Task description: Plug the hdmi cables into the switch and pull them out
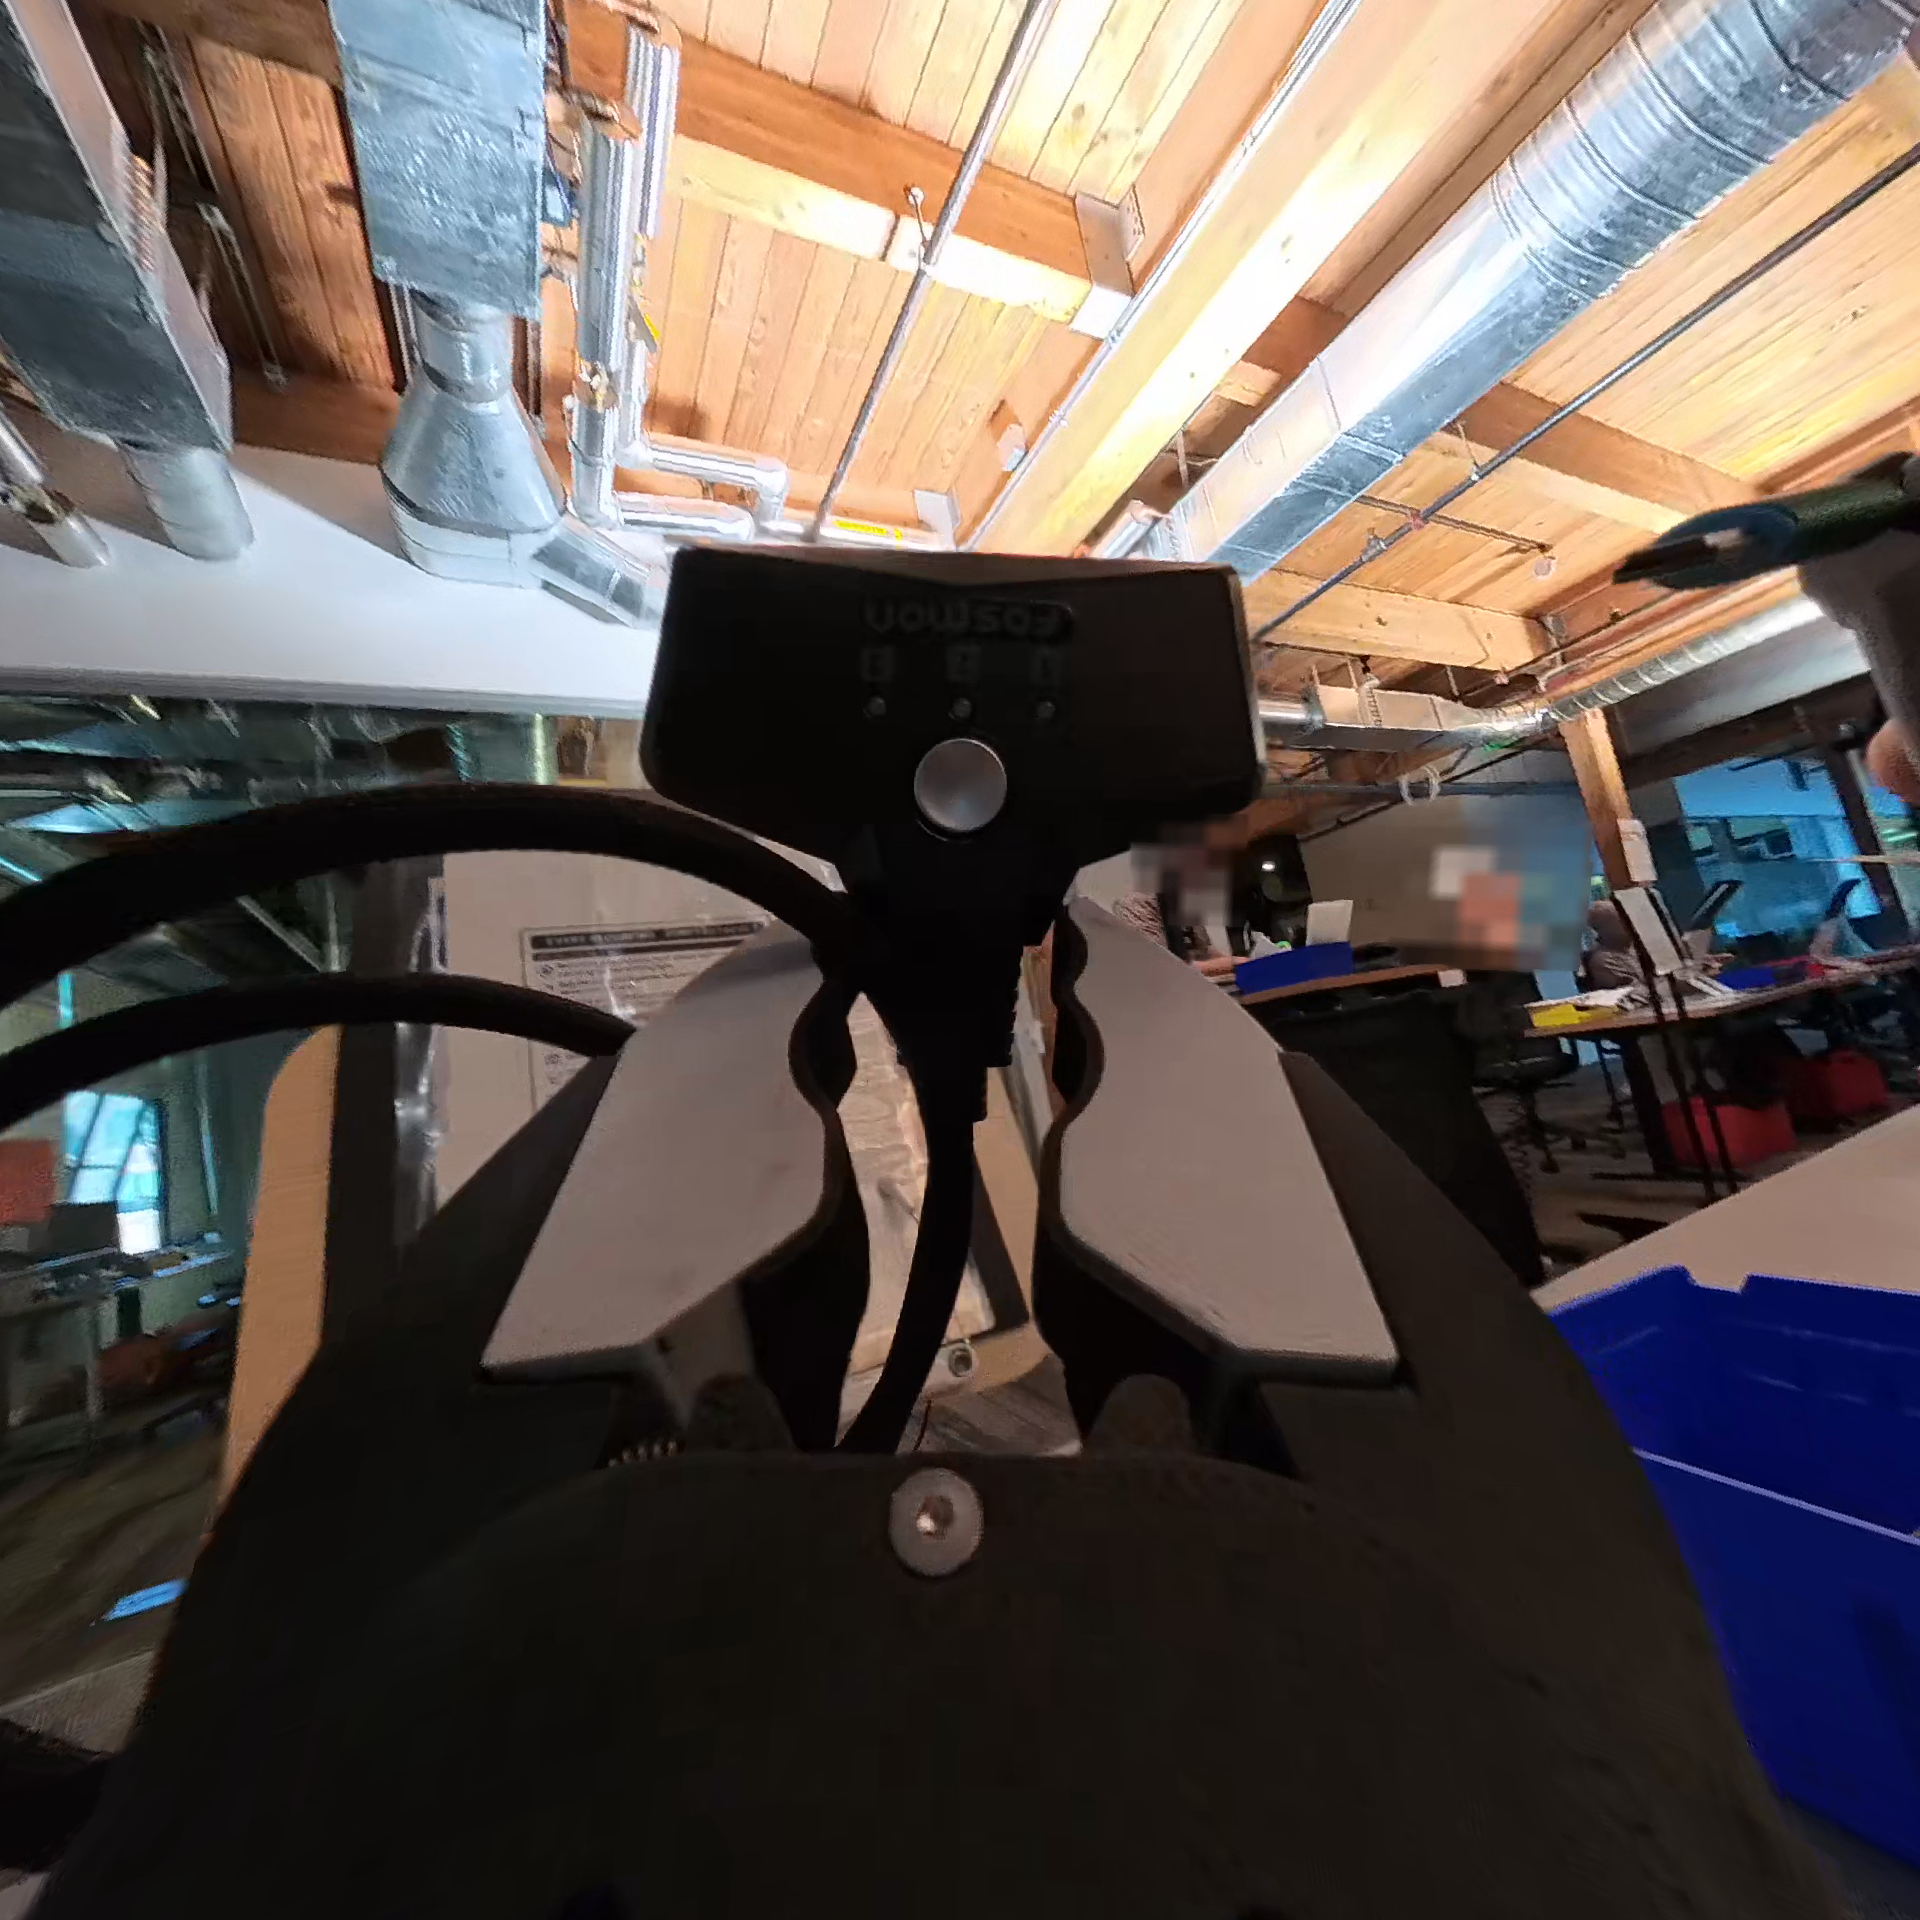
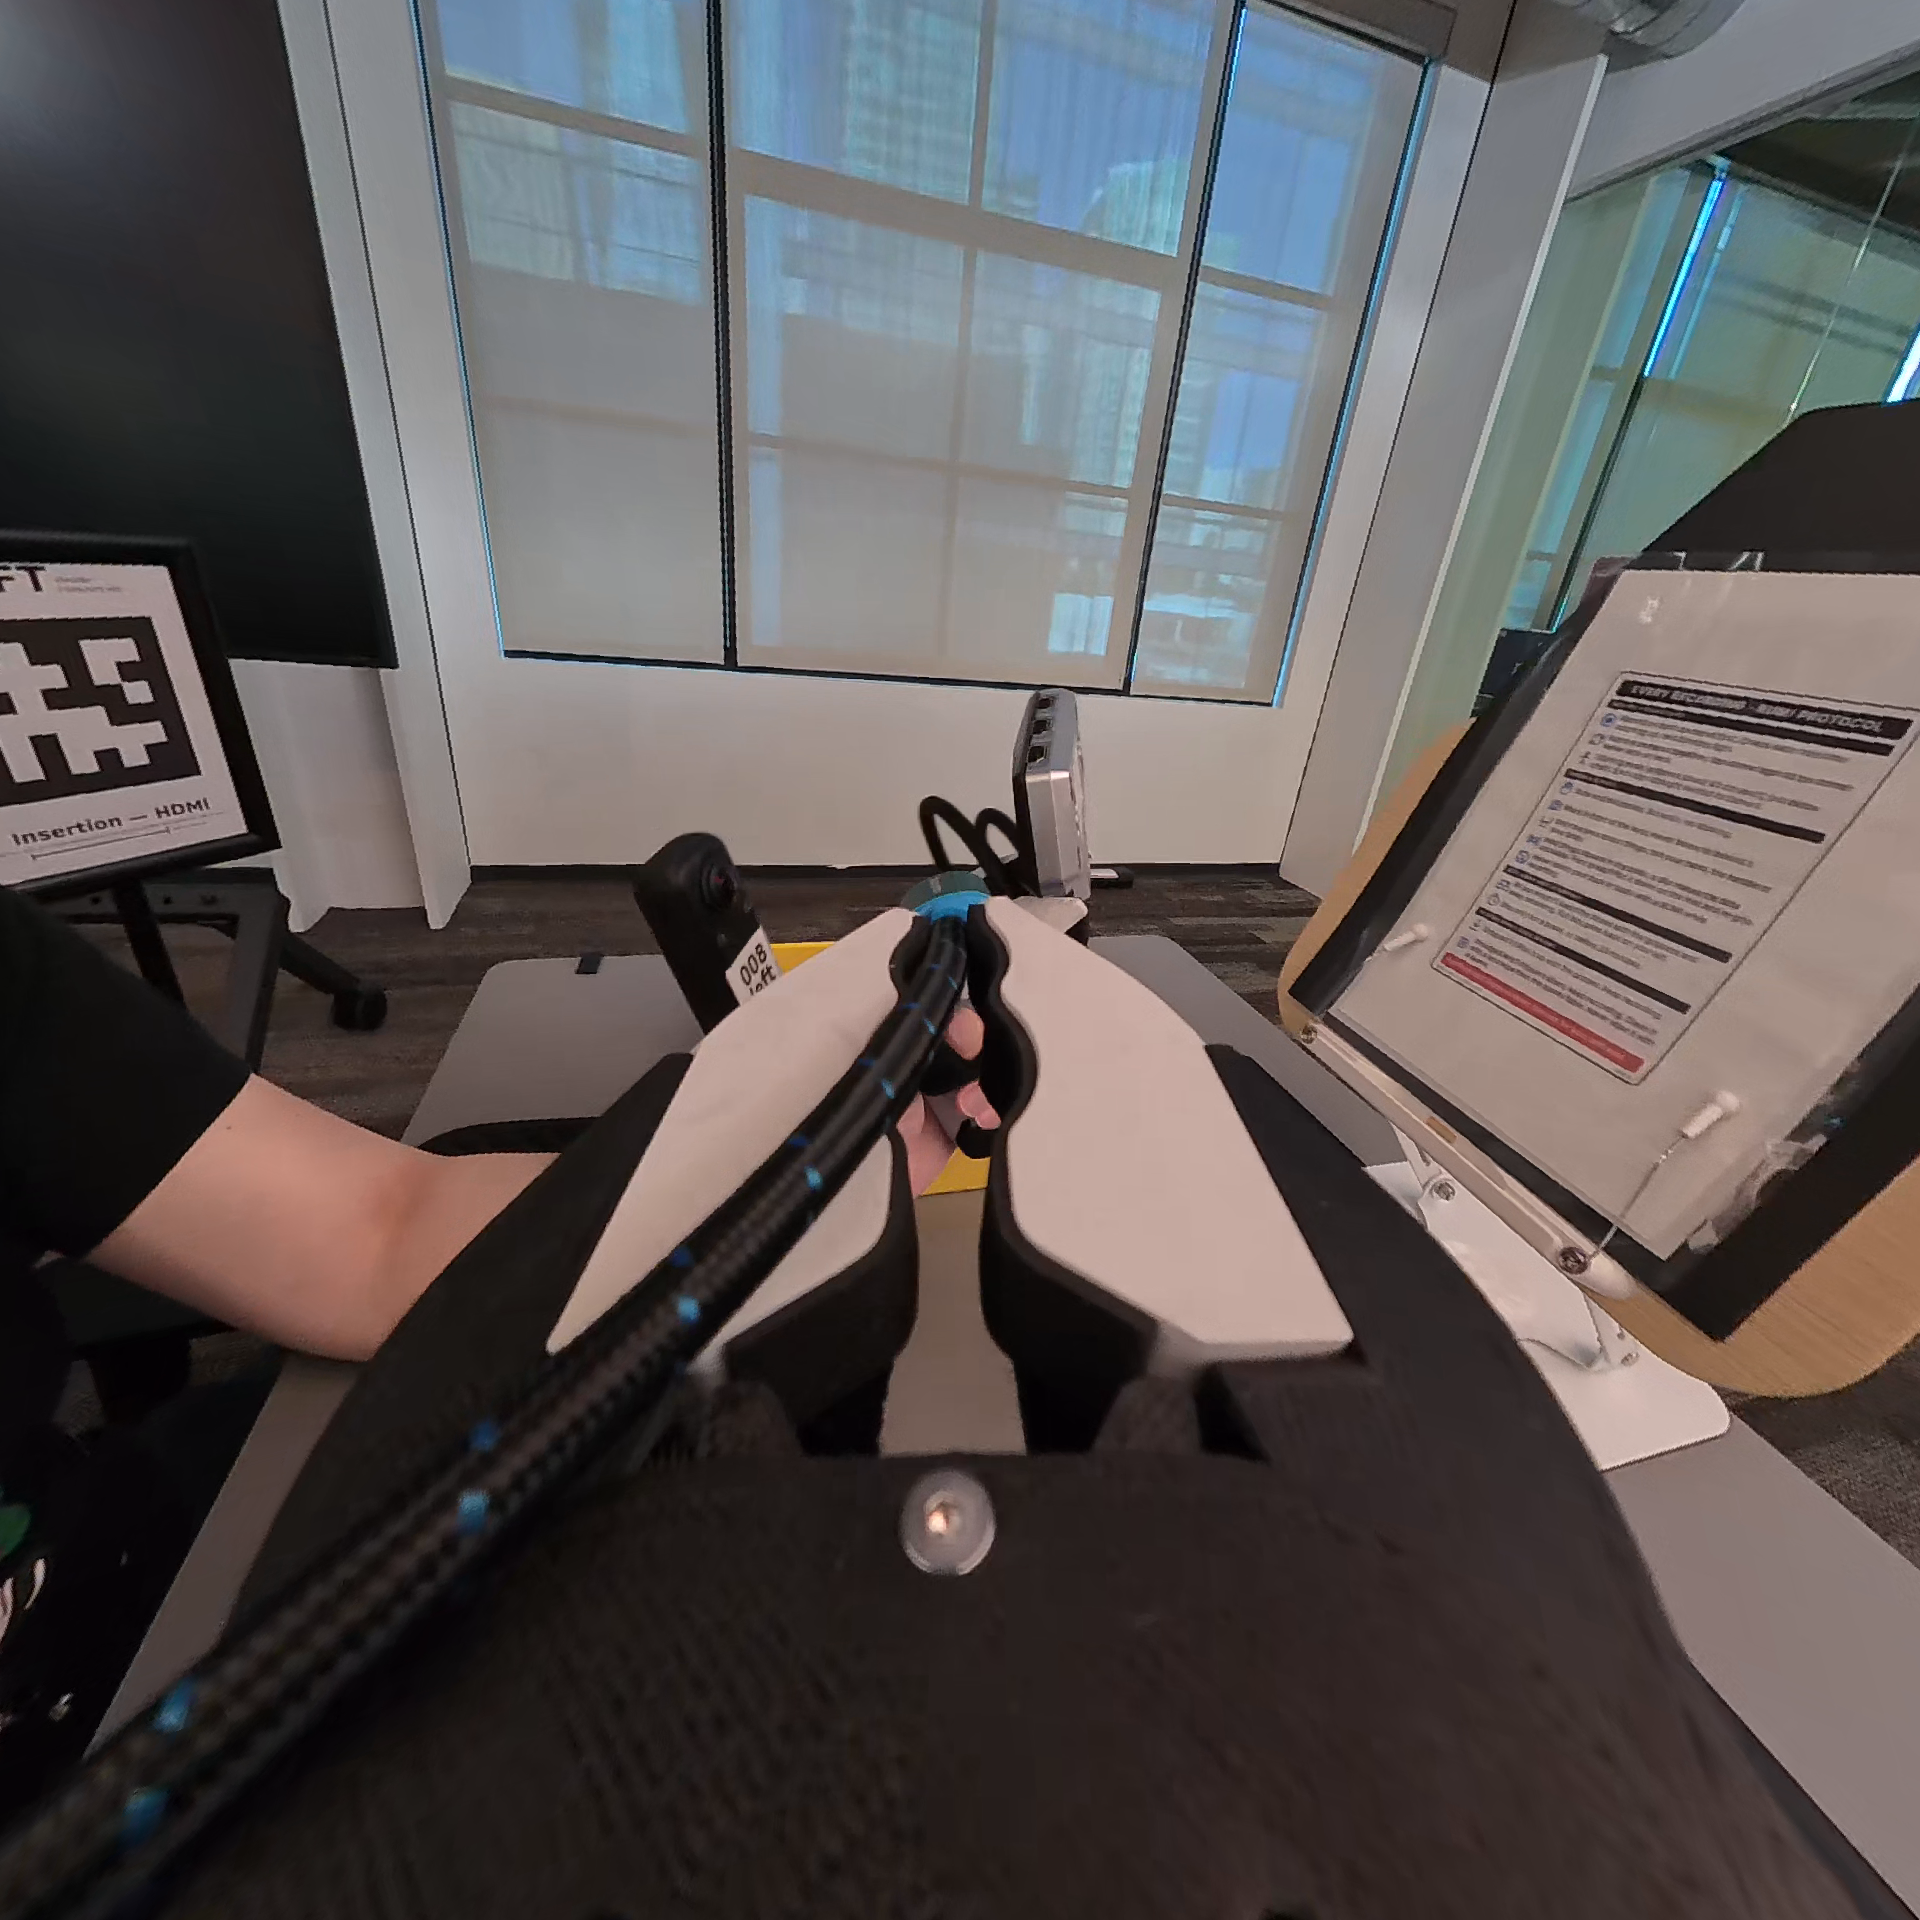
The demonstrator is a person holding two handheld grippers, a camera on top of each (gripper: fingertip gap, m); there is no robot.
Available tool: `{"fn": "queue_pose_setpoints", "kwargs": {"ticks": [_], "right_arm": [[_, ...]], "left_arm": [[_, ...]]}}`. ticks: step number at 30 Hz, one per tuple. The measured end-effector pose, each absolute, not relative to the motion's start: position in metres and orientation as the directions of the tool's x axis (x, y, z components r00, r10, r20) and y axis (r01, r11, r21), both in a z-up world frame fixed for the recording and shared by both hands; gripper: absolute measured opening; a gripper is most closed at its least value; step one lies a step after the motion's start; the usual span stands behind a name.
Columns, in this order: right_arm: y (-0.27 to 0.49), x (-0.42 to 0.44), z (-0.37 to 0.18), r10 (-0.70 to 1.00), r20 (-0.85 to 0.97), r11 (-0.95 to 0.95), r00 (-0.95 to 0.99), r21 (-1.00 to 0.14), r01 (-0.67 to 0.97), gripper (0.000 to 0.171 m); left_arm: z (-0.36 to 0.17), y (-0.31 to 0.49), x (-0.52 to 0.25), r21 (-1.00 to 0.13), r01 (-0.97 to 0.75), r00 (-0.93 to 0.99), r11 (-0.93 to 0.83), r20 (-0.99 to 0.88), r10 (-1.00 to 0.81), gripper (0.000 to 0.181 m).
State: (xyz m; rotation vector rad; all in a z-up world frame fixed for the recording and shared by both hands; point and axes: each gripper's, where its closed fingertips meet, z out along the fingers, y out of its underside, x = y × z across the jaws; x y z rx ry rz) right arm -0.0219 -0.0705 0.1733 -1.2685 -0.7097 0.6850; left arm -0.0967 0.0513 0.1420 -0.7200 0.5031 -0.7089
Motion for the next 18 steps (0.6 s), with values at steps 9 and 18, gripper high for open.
{"fn": "queue_pose_setpoints", "kwargs": {"ticks": [9, 18], "right_arm": [[-0.069, -0.018, 0.172, 0.776, 0.083, 0.153, 0.625, -0.986, -0.059, 0.007], [-0.025, 0.015, 0.160, 0.647, -0.040, 0.152, 0.761, -0.972, -0.181, 0.007]], "left_arm": [[0.138, 0.042, -0.083, -0.728, 0.337, 0.682, 0.597, -0.248, -0.688, 0.034], [0.146, 0.015, -0.076, -0.696, 0.429, 0.591, 0.575, -0.265, -0.762, 0.034]]}}
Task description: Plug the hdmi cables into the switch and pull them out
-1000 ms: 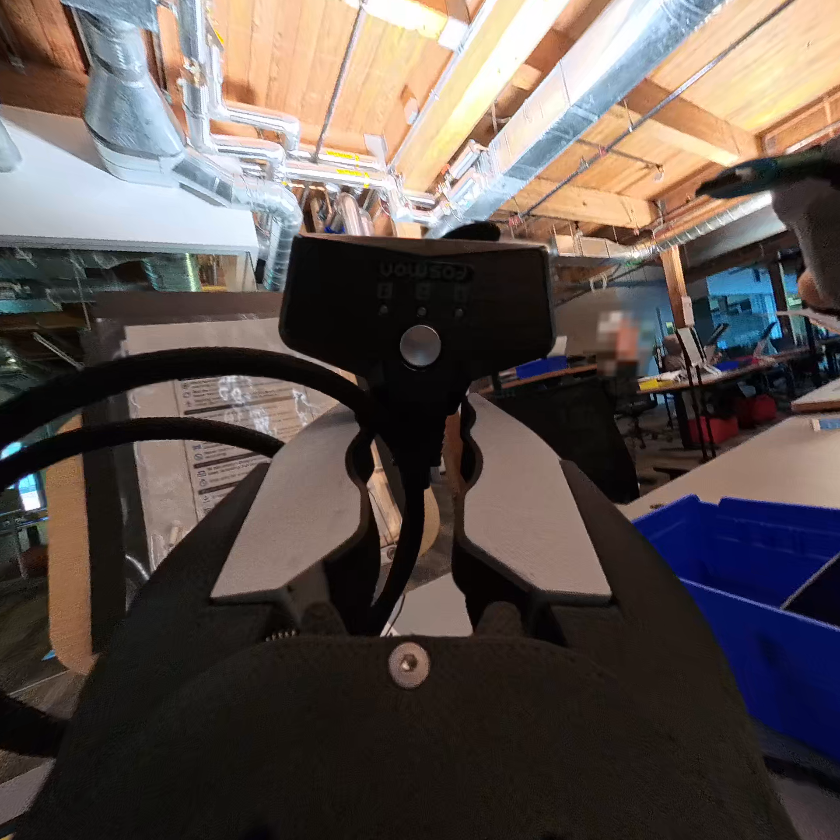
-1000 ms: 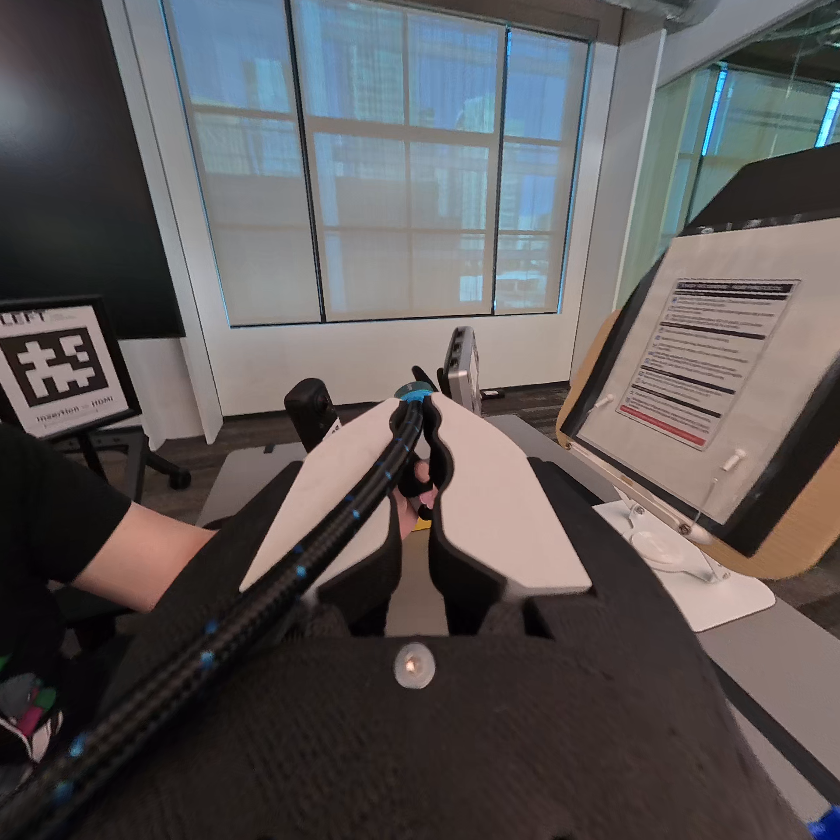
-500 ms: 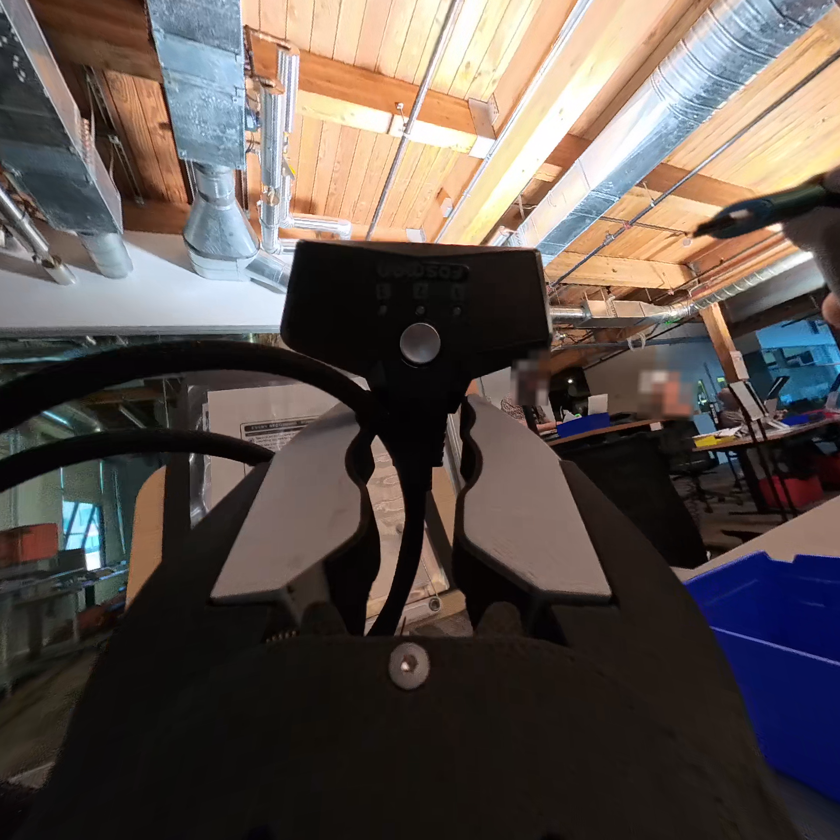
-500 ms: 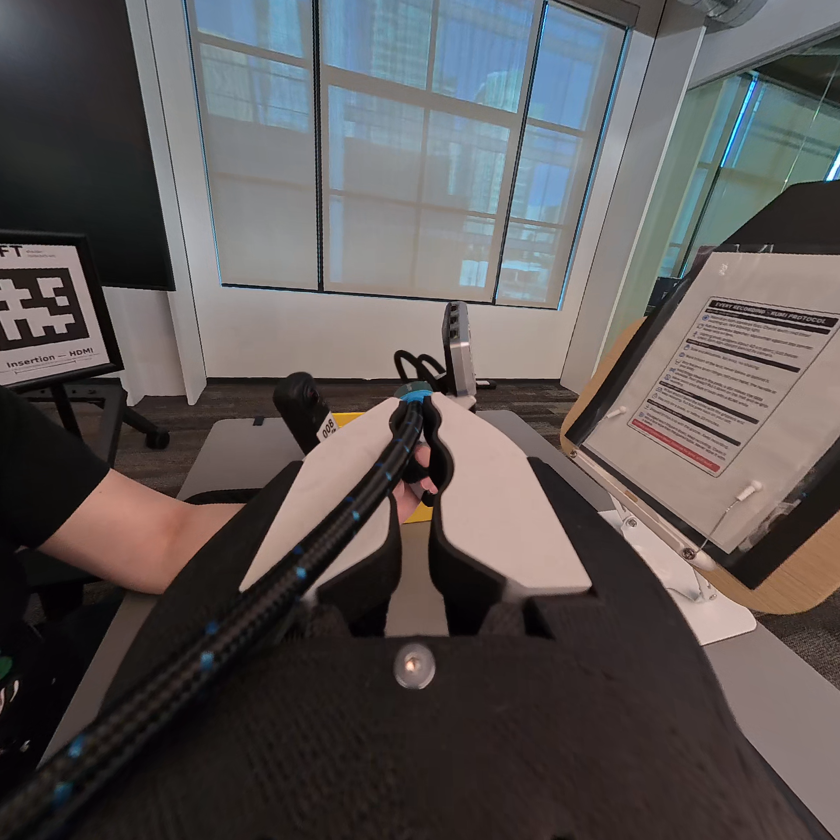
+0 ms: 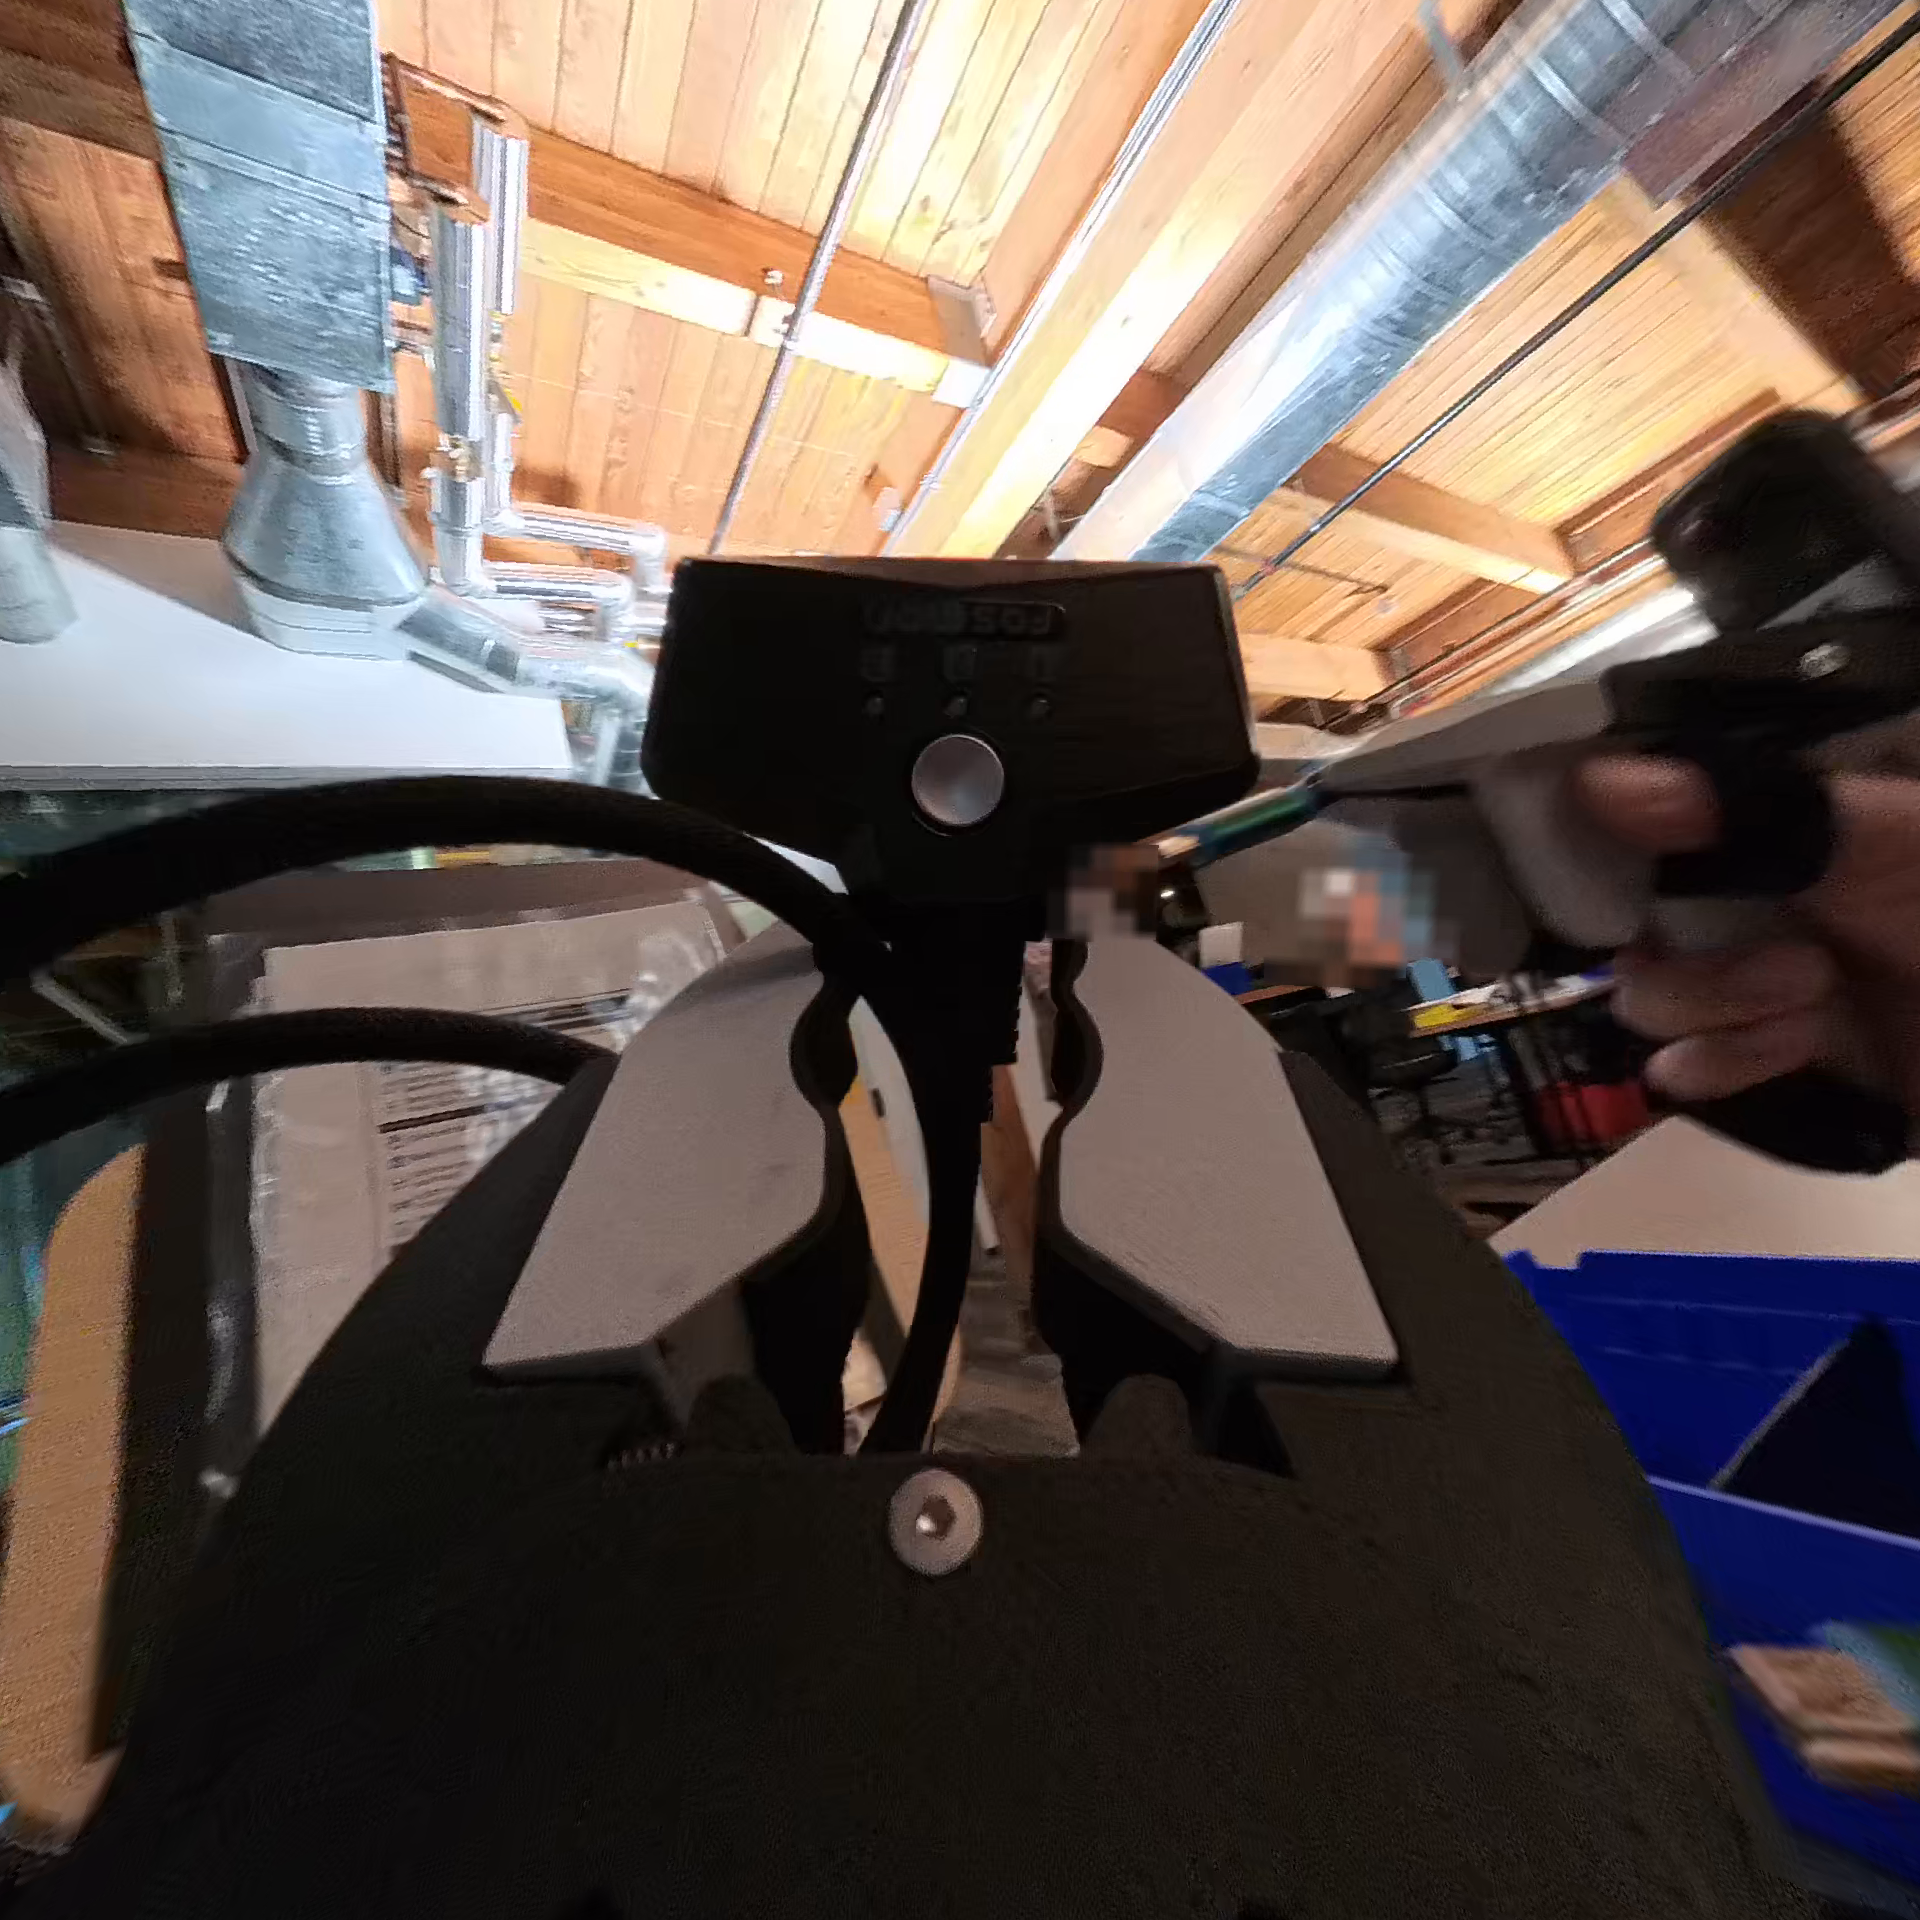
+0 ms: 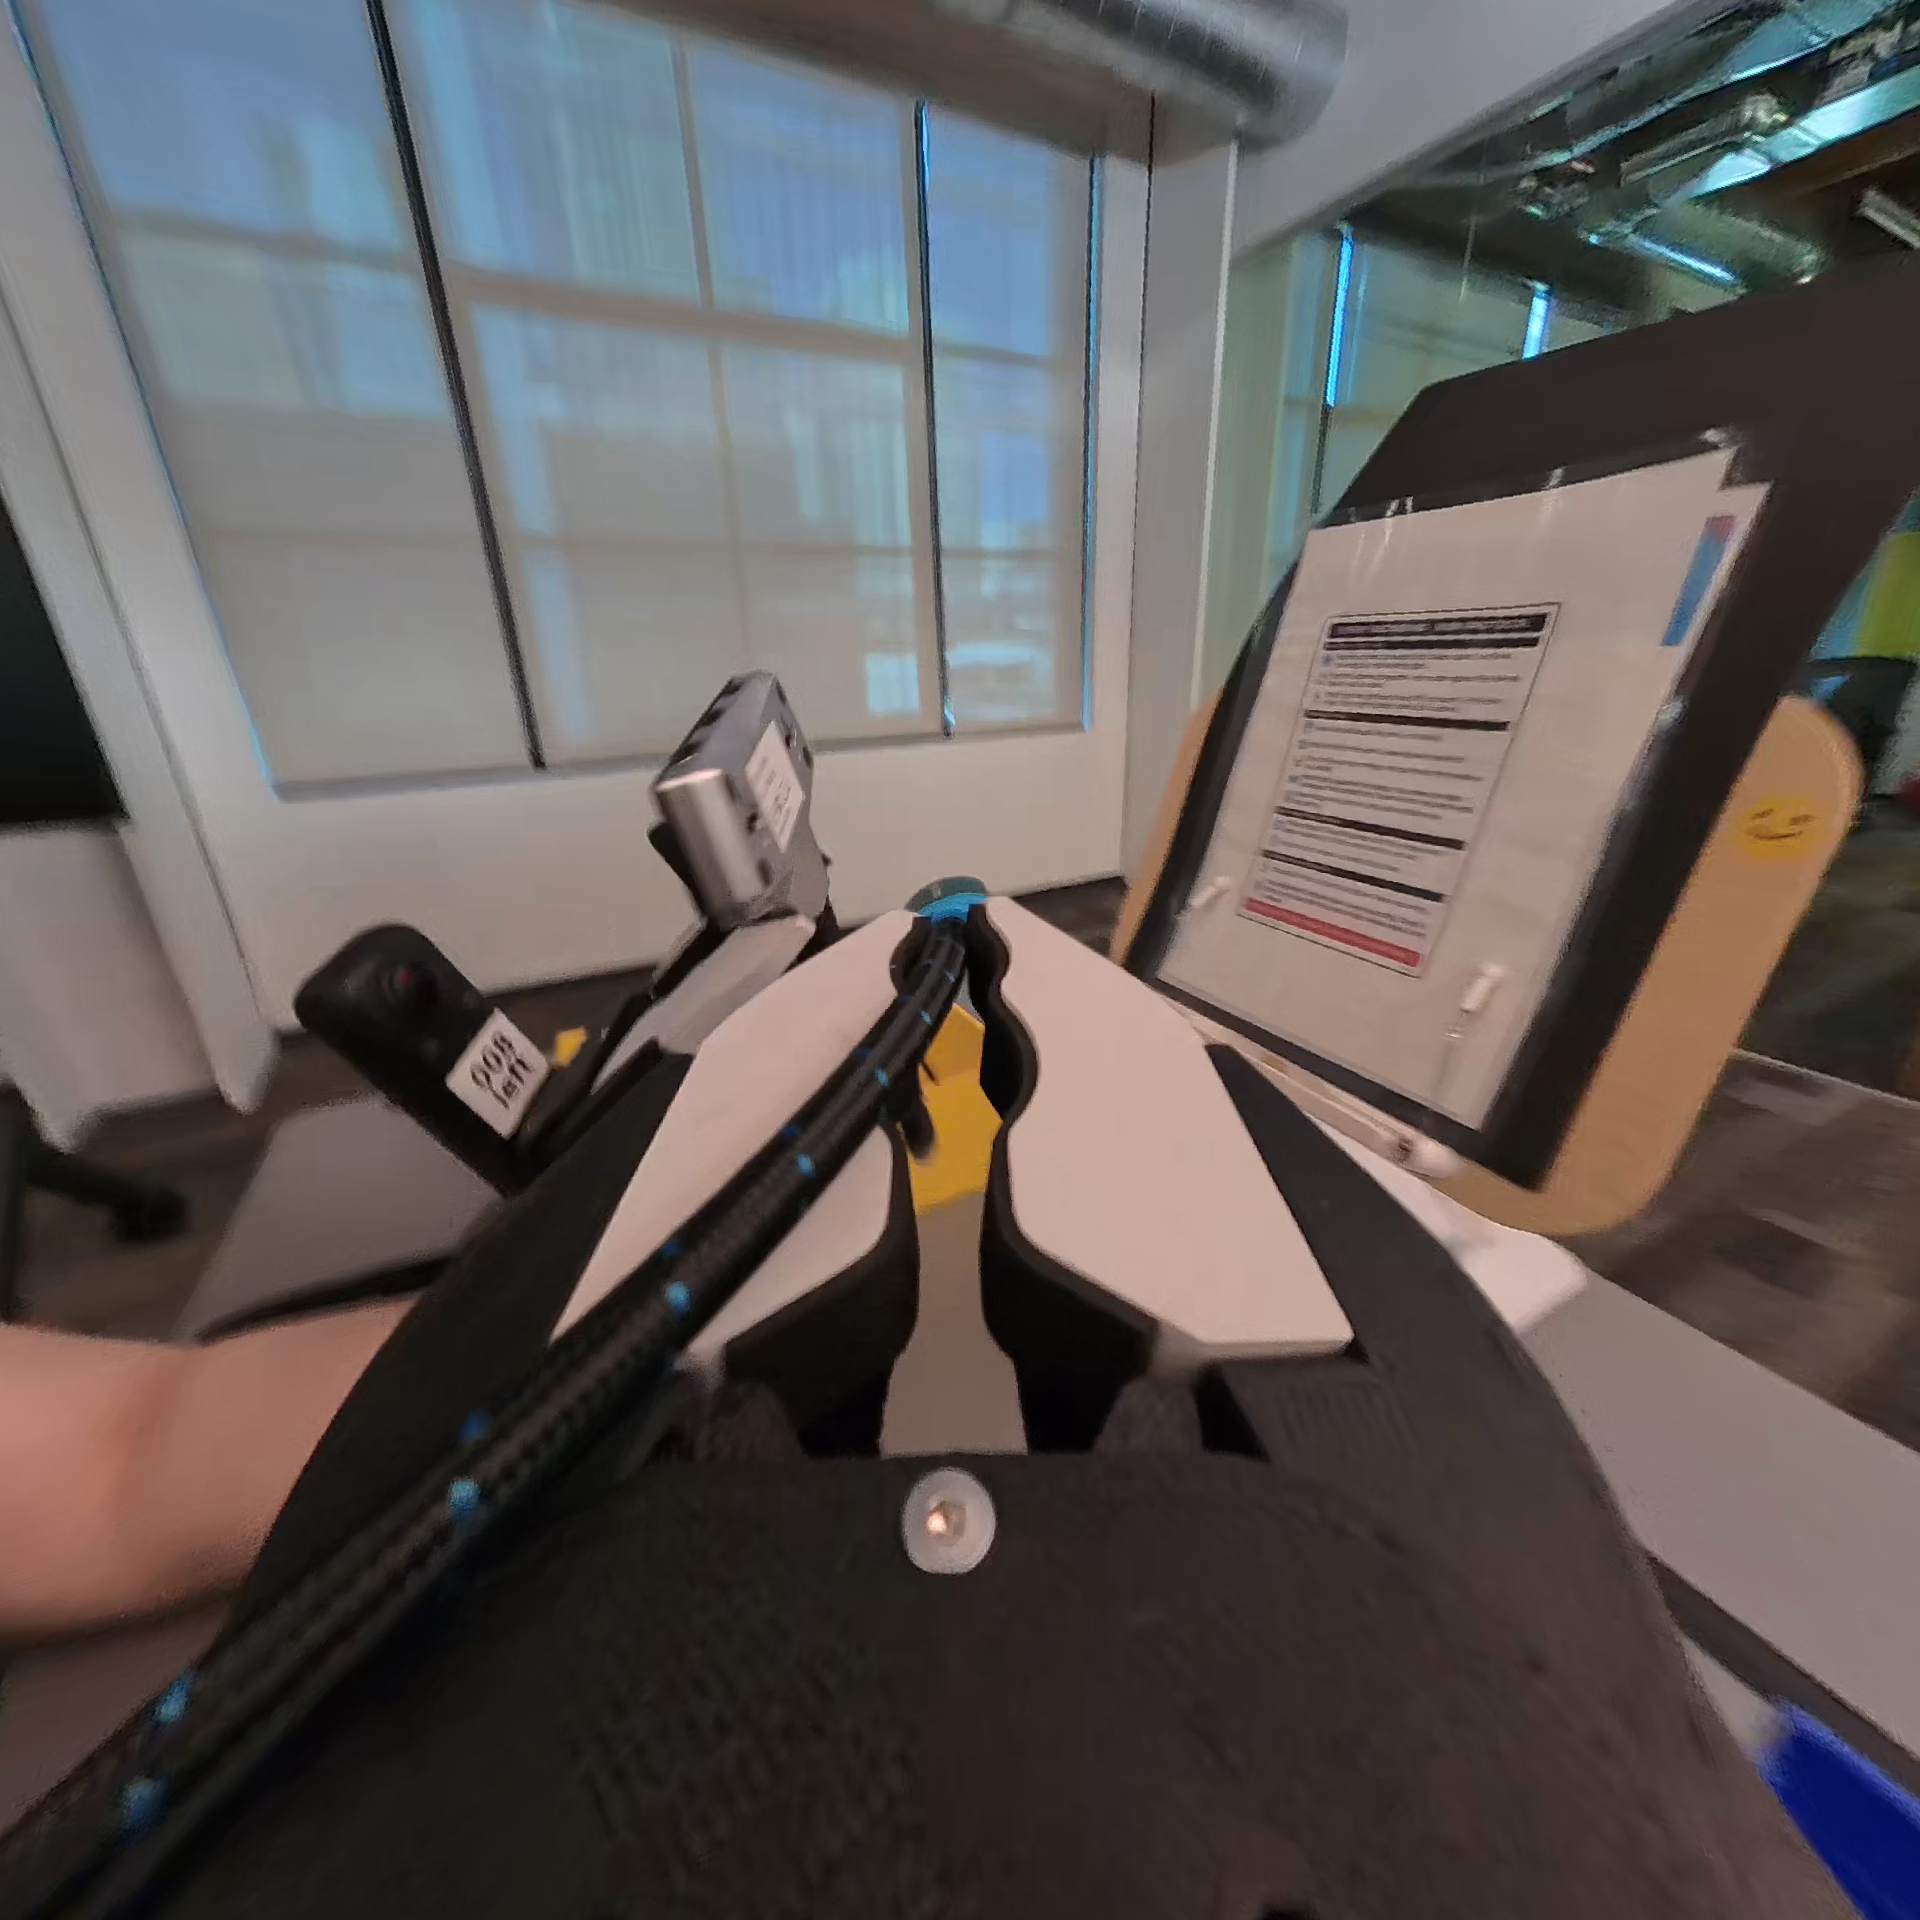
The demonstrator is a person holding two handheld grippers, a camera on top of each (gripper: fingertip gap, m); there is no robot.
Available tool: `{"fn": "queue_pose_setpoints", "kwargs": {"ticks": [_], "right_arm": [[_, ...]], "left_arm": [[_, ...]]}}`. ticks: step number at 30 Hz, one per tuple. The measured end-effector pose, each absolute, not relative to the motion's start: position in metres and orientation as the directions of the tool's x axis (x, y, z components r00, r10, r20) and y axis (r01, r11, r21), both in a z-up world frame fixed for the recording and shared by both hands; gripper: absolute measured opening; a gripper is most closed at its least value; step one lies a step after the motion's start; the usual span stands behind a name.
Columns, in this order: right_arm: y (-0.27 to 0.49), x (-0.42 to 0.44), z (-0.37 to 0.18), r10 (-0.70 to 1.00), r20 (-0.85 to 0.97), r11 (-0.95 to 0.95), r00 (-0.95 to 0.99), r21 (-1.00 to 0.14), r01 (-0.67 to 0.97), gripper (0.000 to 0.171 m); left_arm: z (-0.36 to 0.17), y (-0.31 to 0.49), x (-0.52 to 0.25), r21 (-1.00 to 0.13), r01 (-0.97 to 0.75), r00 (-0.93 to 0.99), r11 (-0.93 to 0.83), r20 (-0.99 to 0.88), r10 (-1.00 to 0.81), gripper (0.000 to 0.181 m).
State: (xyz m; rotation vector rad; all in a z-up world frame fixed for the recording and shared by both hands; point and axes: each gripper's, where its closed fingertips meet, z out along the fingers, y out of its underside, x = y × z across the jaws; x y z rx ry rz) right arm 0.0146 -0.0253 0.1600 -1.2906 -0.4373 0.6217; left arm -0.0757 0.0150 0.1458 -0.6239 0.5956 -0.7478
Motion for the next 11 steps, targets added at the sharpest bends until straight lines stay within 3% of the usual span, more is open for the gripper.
{"fn": "queue_pose_setpoints", "kwargs": {"ticks": [5, 11], "right_arm": [[-0.024, -0.003, 0.158, 0.748, -0.117, 0.111, 0.653, -0.948, -0.297, 0.007], [-0.021, -0.008, 0.153, 0.729, -0.075, 0.120, 0.681, -0.965, -0.234, 0.008]], "left_arm": [[0.139, -0.003, -0.056, -0.719, 0.425, 0.486, 0.550, -0.332, -0.809, 0.034], [0.126, -0.005, -0.039, -0.761, 0.343, 0.452, 0.550, -0.380, -0.807, 0.033]]}}
